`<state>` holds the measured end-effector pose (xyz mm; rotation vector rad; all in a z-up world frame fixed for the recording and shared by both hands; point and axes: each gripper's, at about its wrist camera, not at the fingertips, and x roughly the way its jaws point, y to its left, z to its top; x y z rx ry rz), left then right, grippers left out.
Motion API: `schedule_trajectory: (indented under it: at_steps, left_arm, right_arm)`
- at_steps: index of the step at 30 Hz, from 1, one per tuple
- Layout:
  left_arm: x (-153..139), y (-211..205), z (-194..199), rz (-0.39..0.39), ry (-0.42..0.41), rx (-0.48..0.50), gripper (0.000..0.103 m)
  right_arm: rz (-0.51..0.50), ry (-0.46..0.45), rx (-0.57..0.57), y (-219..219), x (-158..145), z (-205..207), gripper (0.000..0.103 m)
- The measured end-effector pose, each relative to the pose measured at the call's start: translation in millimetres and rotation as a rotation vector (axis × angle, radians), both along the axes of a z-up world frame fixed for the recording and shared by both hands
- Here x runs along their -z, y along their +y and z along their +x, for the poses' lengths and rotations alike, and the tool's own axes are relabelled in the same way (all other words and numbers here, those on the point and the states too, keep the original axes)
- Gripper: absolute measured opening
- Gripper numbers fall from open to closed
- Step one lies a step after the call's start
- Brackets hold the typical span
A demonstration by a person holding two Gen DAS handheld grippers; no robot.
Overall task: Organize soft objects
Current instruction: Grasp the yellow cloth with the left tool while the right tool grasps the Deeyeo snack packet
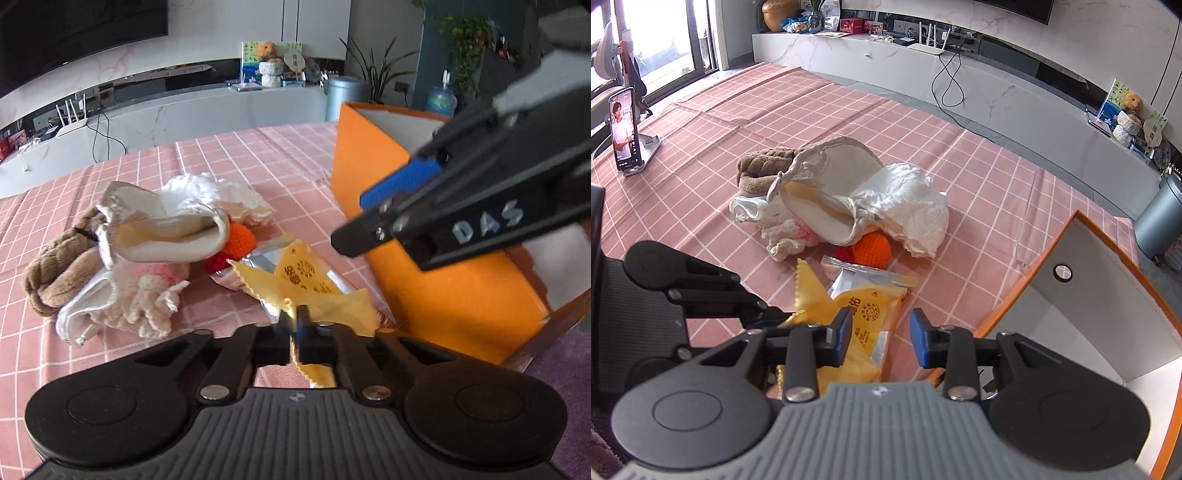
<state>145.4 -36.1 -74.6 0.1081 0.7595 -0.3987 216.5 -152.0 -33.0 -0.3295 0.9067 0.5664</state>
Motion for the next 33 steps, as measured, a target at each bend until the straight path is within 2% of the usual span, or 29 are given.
schedule_trajectory:
  at_steps: [5, 9, 10, 12, 15, 18, 20, 23, 25, 27, 33]
  left_arm:
    - [-18, 19, -7, -0.04, -0.02, -0.039, 0.001]
    - [-33, 43, -9, -0.027, -0.042, -0.105, 0.001]
    - [-36, 49, -10, -0.017, -0.049, -0.126, 0.001]
    - [-39, 60, -11, 0.009, -0.054, -0.155, 0.001]
    - [-33, 73, -11, 0.01, -0.01, -0.165, 0.001]
    - [-15, 74, -12, 0.029, 0.041, -0.157, 0.003]
    - [-2, 77, -13, 0.012, 0.085, -0.156, 0.011]
    - [10, 82, -15, 0.024, 0.115, -0.183, 0.032]
    - [13, 83, -16, 0.047, 0.119, -0.191, 0.057]
    - [15, 87, -13, 0.034, 0.132, -0.194, 0.061]
    - [21, 90, -11, 0.056, 0.14, -0.193, 0.061]
  right_arm:
    - [0.002, -0.001, -0.01, 5, -3, -4, 0.034]
    - [-0.002, 0.014, -0.03, 13, -5, -4, 0.035]
    - [-0.003, 0.028, -0.033, 15, -4, -2, 0.036]
    - [-0.009, 0.063, -0.034, 21, -2, 3, 0.046]
    - [-0.034, 0.109, -0.044, 33, 4, 10, 0.05]
    - [-0.096, 0.144, -0.063, 46, 14, 14, 0.054]
    - [-0.131, 0.173, -0.067, 52, 21, 18, 0.059]
    - [-0.183, 0.195, -0.066, 59, 28, 23, 0.065]
    - [-0.217, 0.198, -0.073, 63, 31, 26, 0.069]
    - [-0.236, 0.21, -0.076, 65, 34, 31, 0.07]
    - [-0.269, 0.301, -0.052, 69, 50, 51, 0.07]
